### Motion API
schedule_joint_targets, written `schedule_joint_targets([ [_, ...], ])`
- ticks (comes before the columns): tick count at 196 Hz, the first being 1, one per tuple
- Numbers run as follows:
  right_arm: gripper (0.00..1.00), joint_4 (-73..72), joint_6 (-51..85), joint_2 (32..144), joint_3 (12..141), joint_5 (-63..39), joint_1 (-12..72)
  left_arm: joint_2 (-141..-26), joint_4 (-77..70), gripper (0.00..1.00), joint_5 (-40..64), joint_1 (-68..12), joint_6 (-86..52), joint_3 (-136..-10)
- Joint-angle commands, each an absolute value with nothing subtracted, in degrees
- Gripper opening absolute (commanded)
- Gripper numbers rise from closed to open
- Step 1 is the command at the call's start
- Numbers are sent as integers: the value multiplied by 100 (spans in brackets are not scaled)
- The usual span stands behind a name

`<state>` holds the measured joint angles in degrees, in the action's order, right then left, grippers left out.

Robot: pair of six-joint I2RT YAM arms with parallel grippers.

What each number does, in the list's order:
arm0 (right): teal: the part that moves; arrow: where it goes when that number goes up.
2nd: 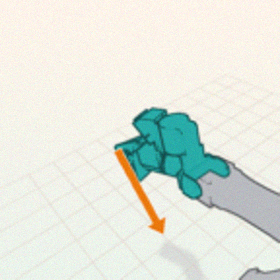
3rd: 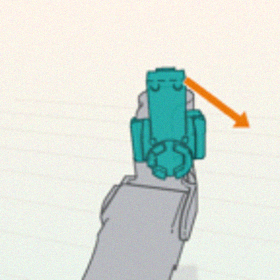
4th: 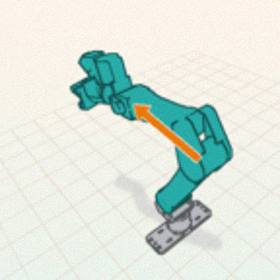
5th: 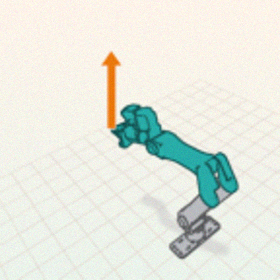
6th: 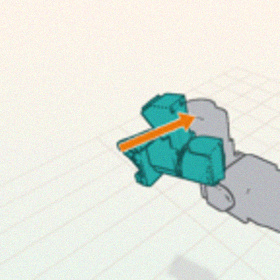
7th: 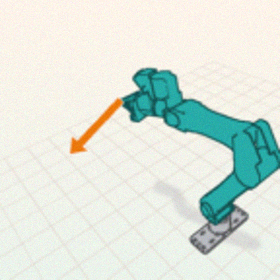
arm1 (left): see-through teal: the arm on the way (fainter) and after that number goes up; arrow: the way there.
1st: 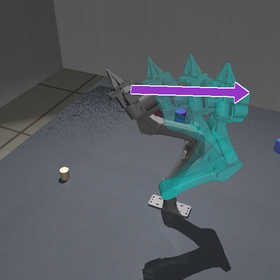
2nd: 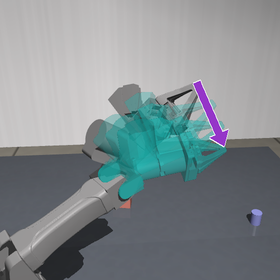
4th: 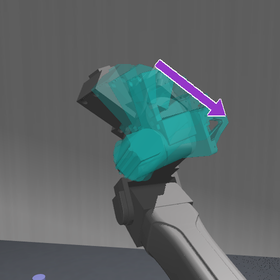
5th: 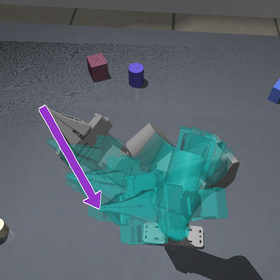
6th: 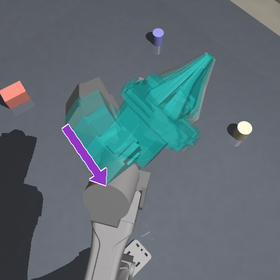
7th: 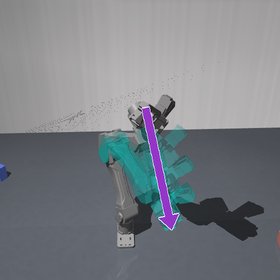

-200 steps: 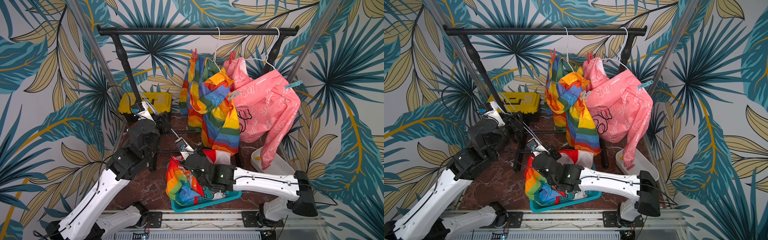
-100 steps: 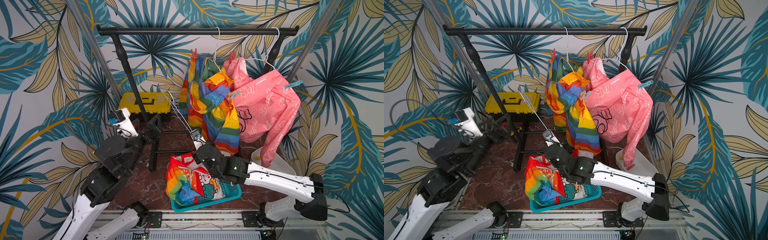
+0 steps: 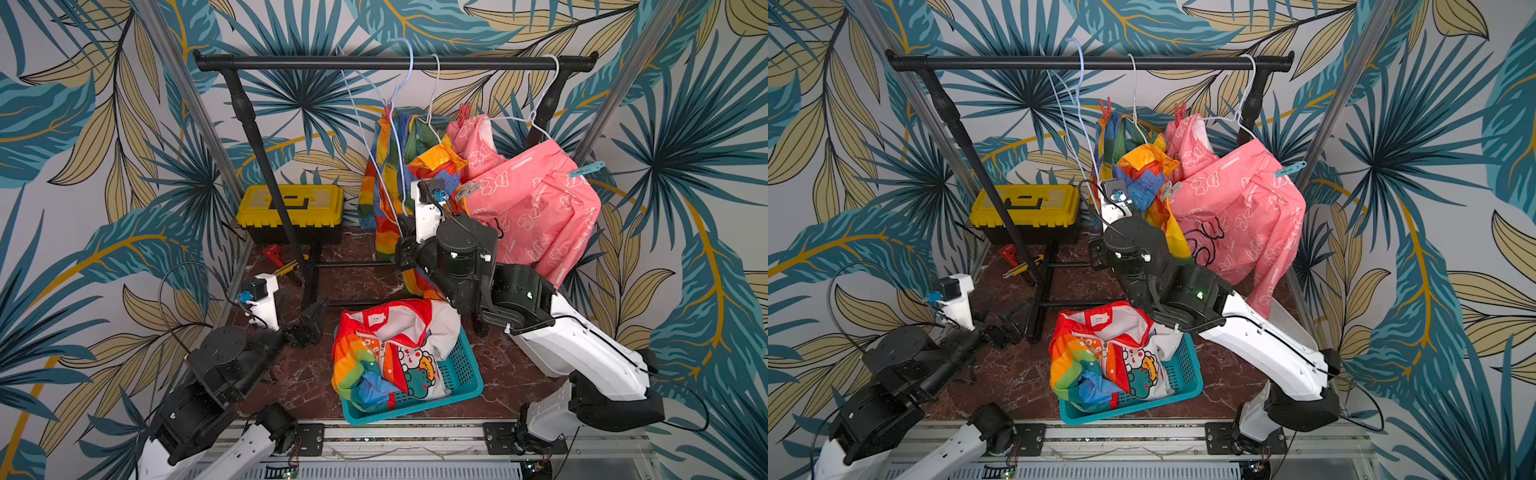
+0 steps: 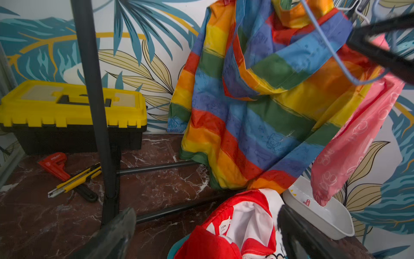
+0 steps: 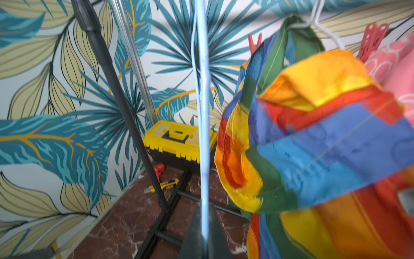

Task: Remove the clothespins securing jackets to the hanger
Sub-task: Place the hanger on the clothesline.

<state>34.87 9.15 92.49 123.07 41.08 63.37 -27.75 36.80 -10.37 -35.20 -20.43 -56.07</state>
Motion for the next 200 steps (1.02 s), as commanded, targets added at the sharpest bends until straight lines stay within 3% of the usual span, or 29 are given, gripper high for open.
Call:
schedule_joint_targets([
  [1, 0, 4641, 1118, 9937, 13367, 3741, 6202, -2794, 3762, 99, -703, -3501, -2213, -5581],
  [31, 0, 5567, 1266, 10824, 14925, 3460, 6081, -2759, 3763, 99, -742, -3500, -2249, -5513],
  [78, 0, 5337, 1524, 11023, 14950, 2859, 5678, -2759, 3760, 99, -783, -3499, -2346, -5401],
  [200, 0, 4713, 1315, 11410, 15288, 2471, 5296, -2834, 3686, 99, -866, -3500, -2519, -5230],
])
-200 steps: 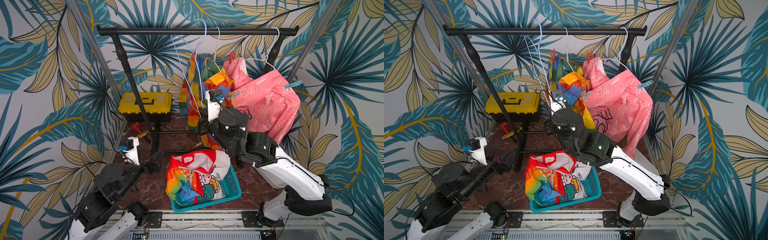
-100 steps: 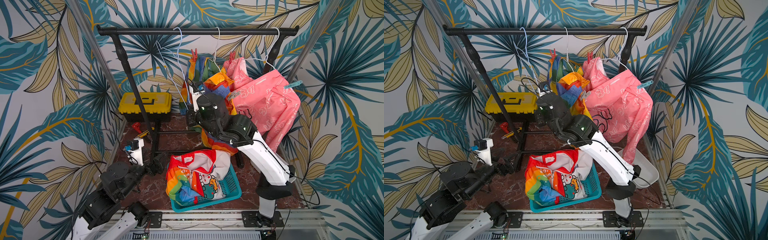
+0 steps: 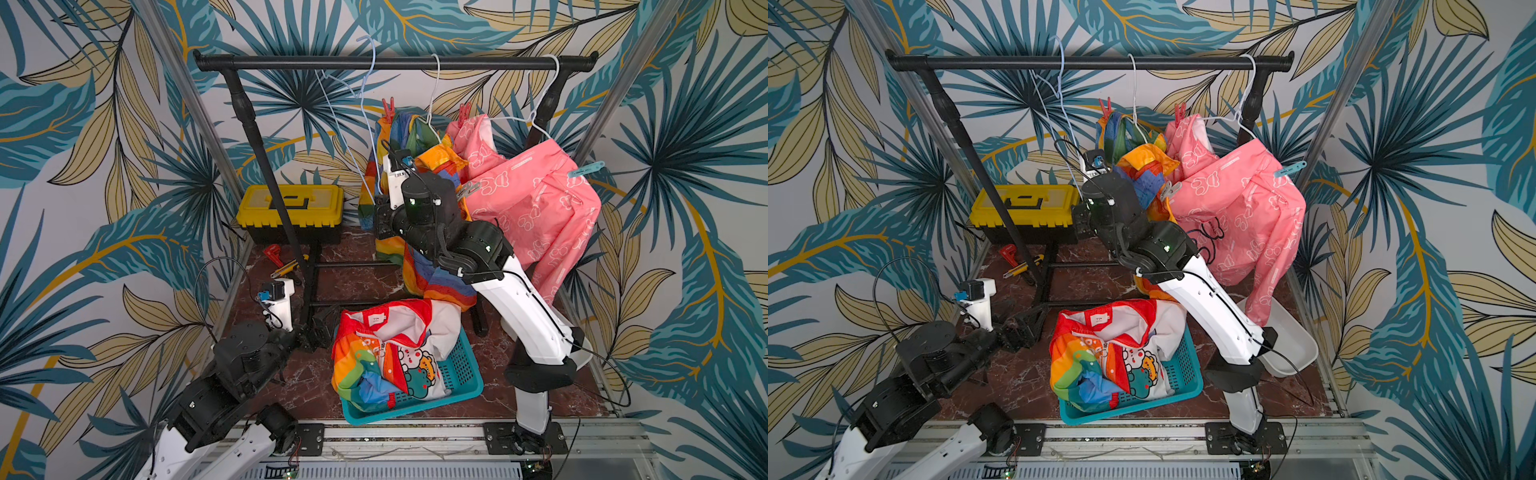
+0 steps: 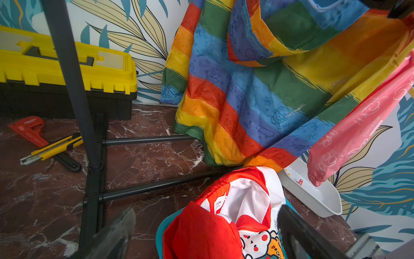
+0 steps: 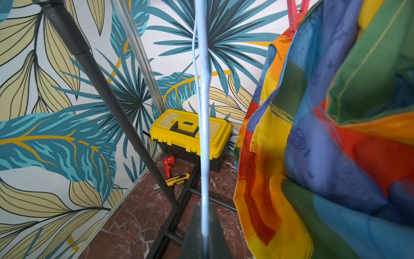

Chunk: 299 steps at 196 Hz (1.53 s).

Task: Remove the clothespins securing jackets to the hanger
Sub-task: Place the hanger on the clothesline, then adjust the jacket in the basket.

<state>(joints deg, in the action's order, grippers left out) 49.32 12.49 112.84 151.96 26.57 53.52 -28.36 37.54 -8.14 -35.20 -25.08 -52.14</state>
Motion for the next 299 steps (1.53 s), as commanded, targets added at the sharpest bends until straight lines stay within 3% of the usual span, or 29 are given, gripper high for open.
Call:
schedule_joint_targets([
  [1, 0, 4717, 1317, 11414, 15291, 2466, 5298, -2837, 3689, 99, -868, -3499, -2520, -5230],
  [86, 0, 4942, 1545, 11603, 15273, 2210, 5094, -2822, 3690, 99, -703, -3506, -2571, -5112],
  [117, 50, 5023, 1573, 11540, 15199, 1850, 5106, -2817, 3683, 99, -634, -3503, -2702, -4912],
  [143, 76, 4815, 1533, 11162, 14735, 1771, 5142, -2786, 3926, 100, -528, -3503, -3136, -4682],
  [157, 85, 4701, 1480, 10866, 14373, 1881, 5175, -2799, 4189, 95, -380, -3503, -3425, -4585],
  [212, 99, 4359, 1407, 9430, 12348, 2349, 5292, -3316, 4346, 73, 517, -3516, -4084, -4047],
  [248, 99, 4234, 1489, 8353, 10959, 2623, 5304, -4276, 3978, 53, 762, -3652, -3981, -4102],
  [299, 99, 4051, 1680, 7010, 9353, 2945, 5300, -5917, 3066, 24, 533, -4578, -3847, -4440],
])
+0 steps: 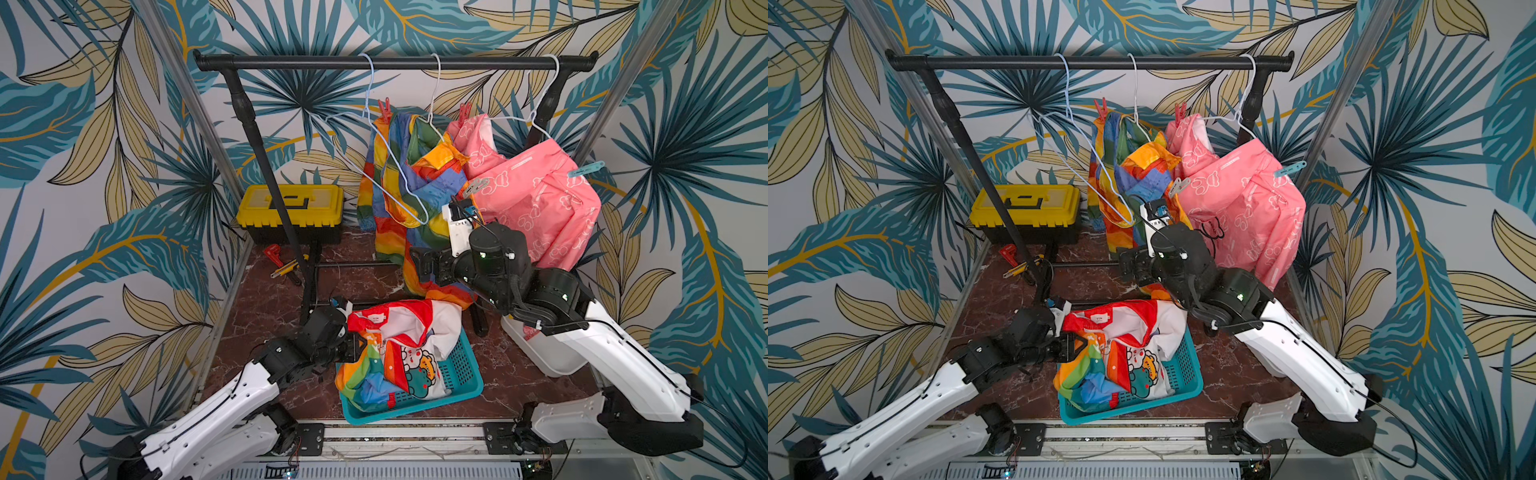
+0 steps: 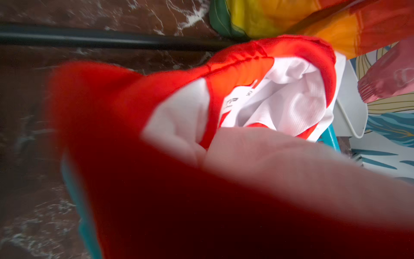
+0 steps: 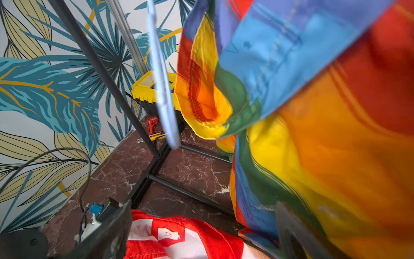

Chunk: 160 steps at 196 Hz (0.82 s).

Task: Remove the clothespins securing jackets to the hanger
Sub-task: Adjust the jacket in the basket.

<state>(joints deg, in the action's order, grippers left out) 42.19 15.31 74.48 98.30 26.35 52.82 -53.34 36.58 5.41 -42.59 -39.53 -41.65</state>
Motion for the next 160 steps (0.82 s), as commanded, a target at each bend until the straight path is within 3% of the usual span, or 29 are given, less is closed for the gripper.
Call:
schedule_joint_targets([
  [1, 99, 4051, 1683, 7010, 9335, 2953, 5300, -5947, 3049, 23, 530, -4623, -3844, -4440],
  [37, 100, 4078, 1784, 6477, 8861, 3123, 5300, -7264, 2876, 19, 152, -5251, -3596, -5078],
  [81, 99, 4127, 1771, 6185, 8583, 3289, 5300, -8713, 2318, 17, 160, -5291, -3674, -5177],
  [140, 100, 4050, 1700, 6102, 8427, 3386, 5300, -9384, 2074, 17, -307, -5047, -3683, -4789],
  [160, 100, 3939, 1657, 6192, 8430, 3423, 5305, -9371, 2074, 17, -960, -4821, -3560, -4676],
])
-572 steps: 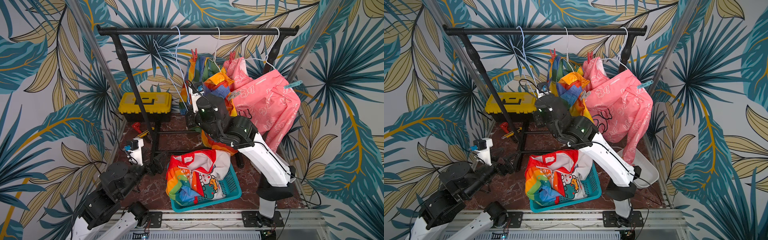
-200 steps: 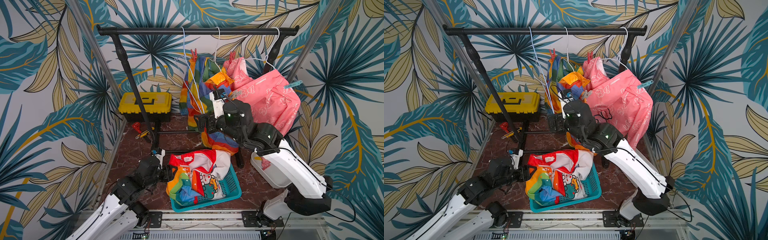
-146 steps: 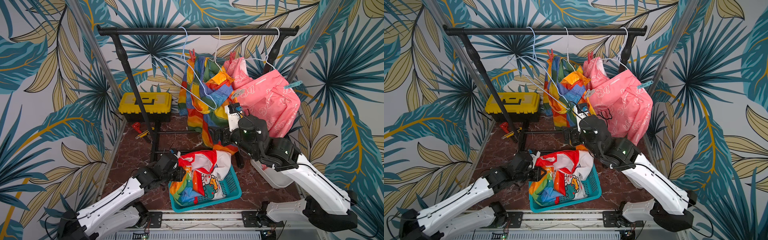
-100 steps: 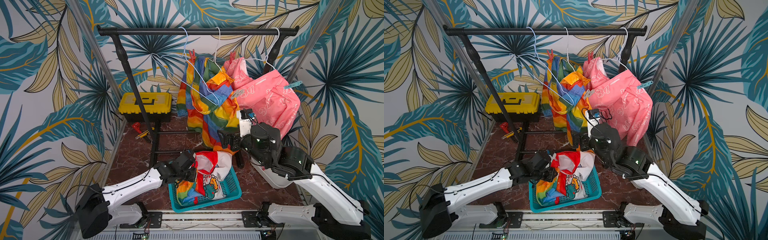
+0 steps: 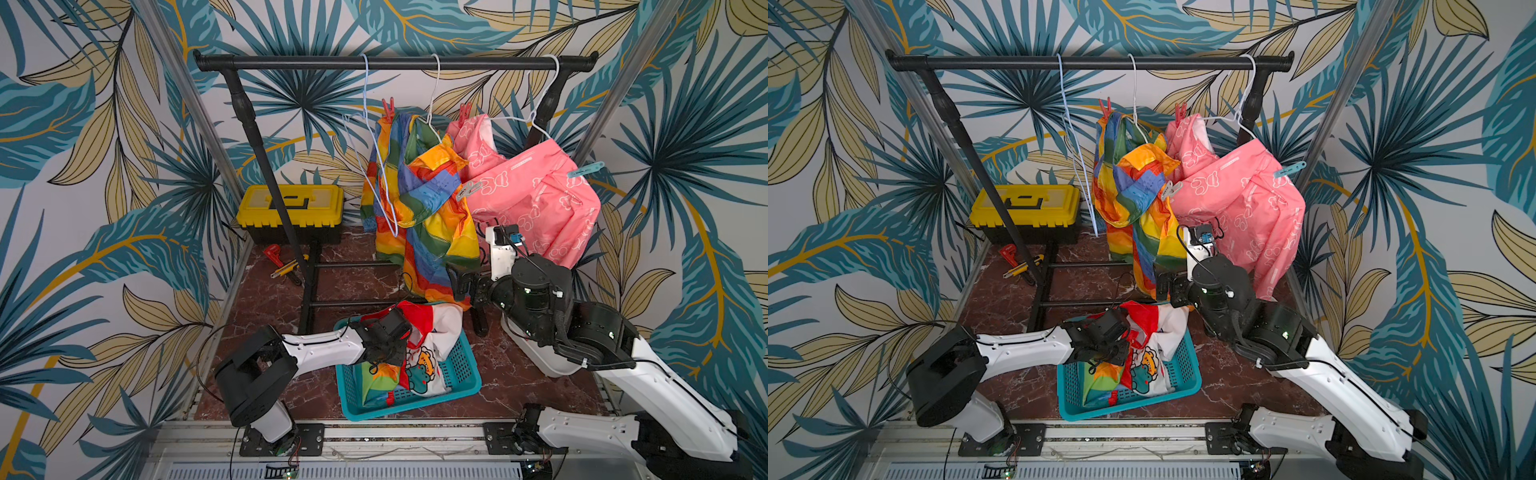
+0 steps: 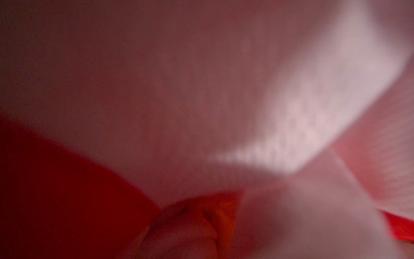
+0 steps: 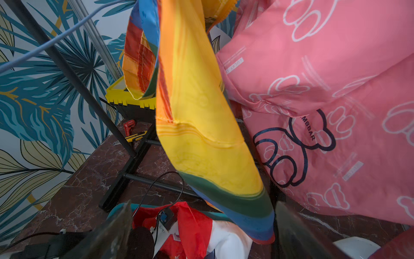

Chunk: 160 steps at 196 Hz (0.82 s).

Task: Remove the clothespins securing jackets to the hanger
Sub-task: Adjust the jacket in the basket, then pick up the hanger from the clothesline.

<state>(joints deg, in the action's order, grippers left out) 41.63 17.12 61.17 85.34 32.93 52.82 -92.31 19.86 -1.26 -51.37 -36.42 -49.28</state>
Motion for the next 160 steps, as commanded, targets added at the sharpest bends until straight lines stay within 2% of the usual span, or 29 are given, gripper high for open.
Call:
schedule_joint_targets([
  [1, 100, 3934, 1655, 6199, 8429, 3430, 5303, -9370, 2074, 17, -999, -4819, -3556, -4672],
  [22, 100, 3844, 1602, 6261, 8469, 3558, 5300, -9310, 2063, 20, -1445, -4802, -3442, -4654],
  [40, 100, 3865, 1553, 6297, 8531, 3692, 5294, -8874, 2050, 39, -1398, -4910, -3286, -4652],
  [49, 100, 3844, 1551, 6270, 8496, 3776, 5288, -8429, 2078, 55, -1433, -5093, -3131, -4649],
  [59, 99, 3799, 1549, 6199, 8425, 3806, 5267, -7865, 2204, 68, -1311, -5245, -3000, -4700],
  [90, 100, 3731, 1603, 5802, 8236, 3554, 5223, -6105, 3071, 87, -1046, -5357, -3024, -5005],
  [123, 99, 4030, 1666, 5490, 8184, 3836, 5160, -4897, 3350, 92, -1128, -5671, -2879, -5517],
  [160, 100, 4003, 1567, 5463, 8190, 4187, 4903, -5391, 3296, 99, -1251, -6163, -2443, -6863],
])
